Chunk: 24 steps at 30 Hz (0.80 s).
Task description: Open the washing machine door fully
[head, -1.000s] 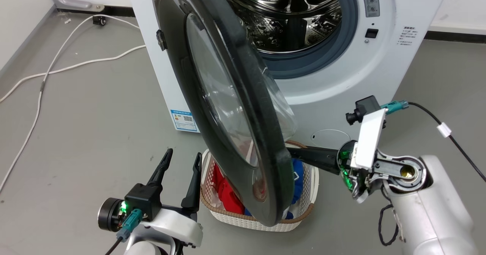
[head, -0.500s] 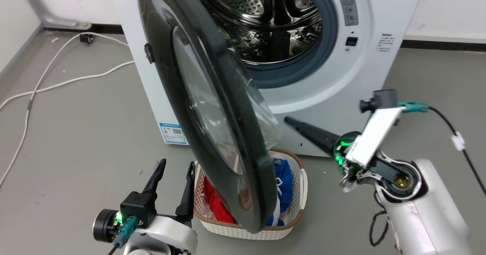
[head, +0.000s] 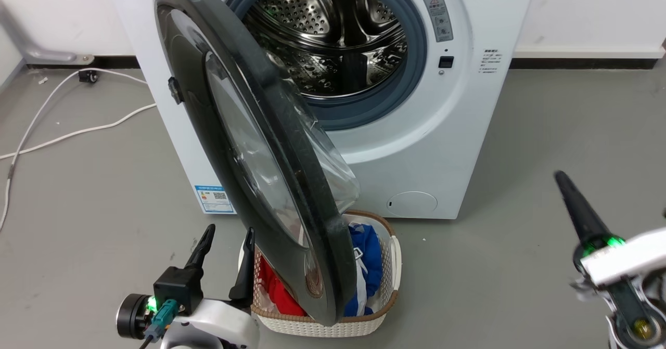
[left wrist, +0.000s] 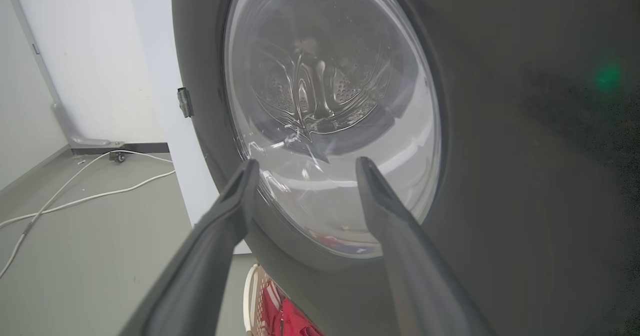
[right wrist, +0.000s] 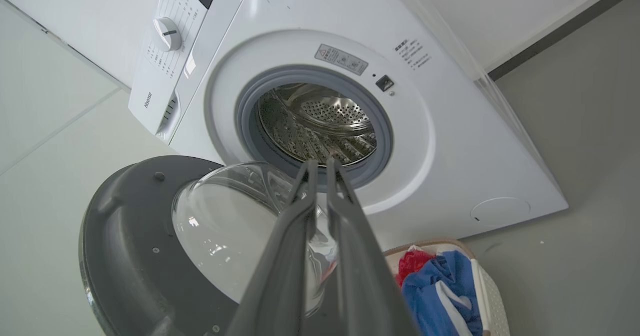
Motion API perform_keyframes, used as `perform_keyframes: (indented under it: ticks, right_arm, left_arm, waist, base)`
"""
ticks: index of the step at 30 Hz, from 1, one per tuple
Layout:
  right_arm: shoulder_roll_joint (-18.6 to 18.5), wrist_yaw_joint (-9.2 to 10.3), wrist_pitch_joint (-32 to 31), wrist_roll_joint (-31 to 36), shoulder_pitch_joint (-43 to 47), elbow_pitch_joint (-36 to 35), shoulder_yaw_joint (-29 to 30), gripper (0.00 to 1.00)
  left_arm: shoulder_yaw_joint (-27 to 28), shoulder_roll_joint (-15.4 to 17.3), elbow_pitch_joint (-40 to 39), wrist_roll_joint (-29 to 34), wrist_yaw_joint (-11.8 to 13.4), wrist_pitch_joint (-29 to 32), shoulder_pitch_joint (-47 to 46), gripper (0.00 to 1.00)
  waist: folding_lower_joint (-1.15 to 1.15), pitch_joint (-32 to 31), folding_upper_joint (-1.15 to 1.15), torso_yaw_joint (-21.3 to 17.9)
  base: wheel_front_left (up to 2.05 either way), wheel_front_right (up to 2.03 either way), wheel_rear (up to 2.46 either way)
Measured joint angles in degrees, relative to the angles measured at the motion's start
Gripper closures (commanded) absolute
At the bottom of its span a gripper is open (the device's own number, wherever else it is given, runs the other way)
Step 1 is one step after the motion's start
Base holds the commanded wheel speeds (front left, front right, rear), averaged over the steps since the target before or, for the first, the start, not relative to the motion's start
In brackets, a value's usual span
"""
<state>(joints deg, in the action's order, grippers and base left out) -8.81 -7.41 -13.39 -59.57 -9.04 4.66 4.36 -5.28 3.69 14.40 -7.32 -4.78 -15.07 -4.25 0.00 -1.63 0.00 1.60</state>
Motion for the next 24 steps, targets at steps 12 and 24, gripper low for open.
perform_keyframes:
  ticks: [12, 24]
  right_arm:
    - [-0.24, -0.01, 11.57, 29.53, 9.88, -13.08, 3.15, 0.00]
    - [1.81, -0.08, 14.63, 47.02, 14.99, -12.37, 0.04, 0.00]
  left_arm:
    - [2.10, 0.49, 0.38, -0.89, 0.97, 0.00, 0.85, 0.00]
    - [2.30, 0.86, 0.47, -0.67, 1.31, 0.00, 1.02, 0.00]
  waist:
    - [0.00, -1.15, 0.00, -2.19]
    - [0.00, -1.70, 0.00, -2.95]
  base:
    - [0.00, 0.00, 0.00]
    - [0.00, 0.00, 0.00]
